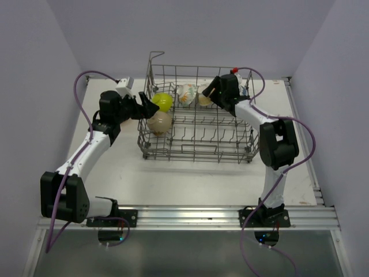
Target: Unload the bowls from the dish rack
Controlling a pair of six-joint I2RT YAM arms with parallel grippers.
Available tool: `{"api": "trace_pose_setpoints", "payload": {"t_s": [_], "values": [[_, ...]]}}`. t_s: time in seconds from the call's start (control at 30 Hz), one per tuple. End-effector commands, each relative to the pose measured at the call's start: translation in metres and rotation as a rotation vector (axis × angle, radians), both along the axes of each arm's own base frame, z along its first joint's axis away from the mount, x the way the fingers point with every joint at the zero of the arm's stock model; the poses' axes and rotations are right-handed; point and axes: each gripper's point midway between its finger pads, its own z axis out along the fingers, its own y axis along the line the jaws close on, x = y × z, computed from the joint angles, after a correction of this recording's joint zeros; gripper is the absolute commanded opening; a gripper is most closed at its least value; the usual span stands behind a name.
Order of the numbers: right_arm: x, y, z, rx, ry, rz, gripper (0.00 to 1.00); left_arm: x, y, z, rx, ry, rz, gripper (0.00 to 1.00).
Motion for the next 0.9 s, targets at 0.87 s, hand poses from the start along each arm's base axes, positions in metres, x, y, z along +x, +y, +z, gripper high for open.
{"api": "trace_pose_setpoints", "payload": {"t_s": [0.87], "values": [[-0.005,0.012,0.094,0.117,-0.182,0.080,0.17,0.000,-0.010,0.007,-0.004,-0.036,-0.047,0.89]]}}
